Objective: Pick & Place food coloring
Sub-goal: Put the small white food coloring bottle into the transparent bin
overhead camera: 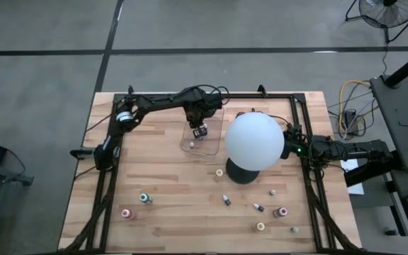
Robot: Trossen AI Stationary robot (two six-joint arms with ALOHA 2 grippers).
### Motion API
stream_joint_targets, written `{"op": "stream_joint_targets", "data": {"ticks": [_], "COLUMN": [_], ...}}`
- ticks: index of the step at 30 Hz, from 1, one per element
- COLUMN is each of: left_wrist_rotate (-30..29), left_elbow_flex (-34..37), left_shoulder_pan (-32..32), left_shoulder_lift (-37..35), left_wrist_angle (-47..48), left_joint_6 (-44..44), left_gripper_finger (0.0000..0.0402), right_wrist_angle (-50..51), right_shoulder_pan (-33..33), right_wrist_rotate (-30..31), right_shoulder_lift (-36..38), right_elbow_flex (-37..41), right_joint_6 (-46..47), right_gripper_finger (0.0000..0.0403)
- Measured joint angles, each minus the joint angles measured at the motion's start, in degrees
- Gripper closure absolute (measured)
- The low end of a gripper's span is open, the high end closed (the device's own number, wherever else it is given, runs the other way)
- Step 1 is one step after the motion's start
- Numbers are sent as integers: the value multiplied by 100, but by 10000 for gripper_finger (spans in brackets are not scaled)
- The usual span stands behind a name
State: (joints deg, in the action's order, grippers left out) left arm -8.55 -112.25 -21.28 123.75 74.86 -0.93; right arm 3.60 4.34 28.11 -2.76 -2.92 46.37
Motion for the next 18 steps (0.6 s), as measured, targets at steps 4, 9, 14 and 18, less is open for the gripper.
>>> {"op": "stream_joint_targets", "data": {"ticks": [4, 9, 14, 18], "left_wrist_rotate": [-76, -87, -79, -80], "left_elbow_flex": [4, 4, 4, 7], "left_shoulder_pan": [43, 120, 165, 175], "left_shoulder_lift": [126, 303, 451, 480], "left_wrist_angle": [-88, -163, -181, -194], "left_joint_6": [67, 92, 78, 78], "left_gripper_finger": [375, 375, 375, 375], "right_wrist_angle": [2, 0, 0, 0], "right_shoulder_pan": [0, 0, 0, 0], "right_wrist_rotate": [1, -1, -1, -1], "right_shoulder_lift": [0, 0, 0, 0], "right_elbow_flex": [0, -2, -2, -1], "right_joint_6": [0, -1, 0, -1], "right_gripper_finger": [101, 101, 101, 101]}}
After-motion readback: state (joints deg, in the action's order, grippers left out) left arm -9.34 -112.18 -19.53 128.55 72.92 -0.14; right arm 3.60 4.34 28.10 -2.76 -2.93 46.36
